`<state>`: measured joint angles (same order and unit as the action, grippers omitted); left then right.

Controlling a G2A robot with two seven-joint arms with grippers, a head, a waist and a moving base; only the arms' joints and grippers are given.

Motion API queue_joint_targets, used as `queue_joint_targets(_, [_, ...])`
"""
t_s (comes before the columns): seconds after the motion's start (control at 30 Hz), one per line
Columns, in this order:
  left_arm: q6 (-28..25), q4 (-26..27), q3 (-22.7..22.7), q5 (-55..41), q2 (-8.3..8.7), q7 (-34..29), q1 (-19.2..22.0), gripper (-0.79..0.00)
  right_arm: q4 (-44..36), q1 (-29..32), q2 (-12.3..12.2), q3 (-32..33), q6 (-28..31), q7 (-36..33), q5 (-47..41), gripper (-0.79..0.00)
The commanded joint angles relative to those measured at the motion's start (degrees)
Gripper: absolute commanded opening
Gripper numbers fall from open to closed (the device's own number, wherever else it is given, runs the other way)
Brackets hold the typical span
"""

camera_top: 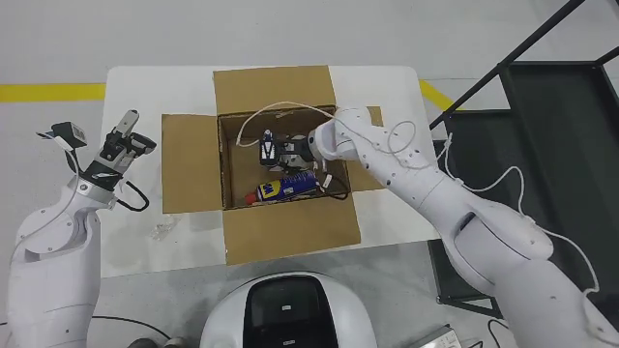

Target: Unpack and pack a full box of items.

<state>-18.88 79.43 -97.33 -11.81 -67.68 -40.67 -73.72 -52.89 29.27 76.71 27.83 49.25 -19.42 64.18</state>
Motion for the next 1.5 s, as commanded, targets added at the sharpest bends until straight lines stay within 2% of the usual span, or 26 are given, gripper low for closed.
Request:
queue_joint_targets(0.0, [0.0,0.0,0.0,0.0,0.00,0.0,0.0,0.000,2.9,-0.7,1.3,-1.2,0.0,0.6,0.0,-0.785])
queue_joint_targets(0.47, [0.0,0.0,0.0,0.0,0.00,0.0,0.0,0.000,17.5,-3.3,8.1,-5.5,-3.4,9.7,4.8,-0.785])
queue_joint_targets(0.5, [0.0,0.0,0.0,0.0,0.00,0.0,0.0,0.000,18.3,-3.5,8.4,-5.6,-3.3,10.0,4.9,-0.597])
queue_joint_targets(0.53, [0.0,0.0,0.0,0.0,0.00,0.0,0.0,0.000,19.0,-3.6,8.7,-5.7,-3.3,10.3,5.0,-0.376])
queue_joint_targets(0.57, [0.0,0.0,0.0,0.0,0.00,0.0,0.0,0.000,19.7,-3.7,9.0,-5.7,-3.2,10.6,5.1,0.000])
queue_joint_targets(0.83, [0.0,0.0,0.0,0.0,0.00,0.0,0.0,0.000,22.6,-5.2,10.0,-5.2,-0.4,13.4,5.8,0.000])
queue_joint_targets(1.07, [0.0,0.0,0.0,0.0,0.00,0.0,0.0,0.000,19.8,-5.5,8.4,-3.5,3.5,20.5,7.9,0.000])
queue_joint_targets(1.2, [0.0,0.0,0.0,0.0,0.00,0.0,0.0,0.000,15.3,-4.8,6.0,-0.4,8.0,25.8,6.8,0.000])
queue_joint_targets(1.3, [0.0,0.0,0.0,0.0,0.00,0.0,0.0,0.000,10.1,-2.6,3.3,2.1,8.7,27.5,4.6,0.000])
queue_joint_targets(1.37, [0.0,0.0,0.0,0.0,0.00,0.0,0.0,0.000,6.1,-0.4,1.1,3.3,8.7,26.7,1.5,0.000])
queue_joint_targets(1.47, [0.0,0.0,0.0,0.0,0.00,0.0,0.0,0.000,-0.4,2.9,-2.7,5.3,8.7,21.7,-5.4,0.000])
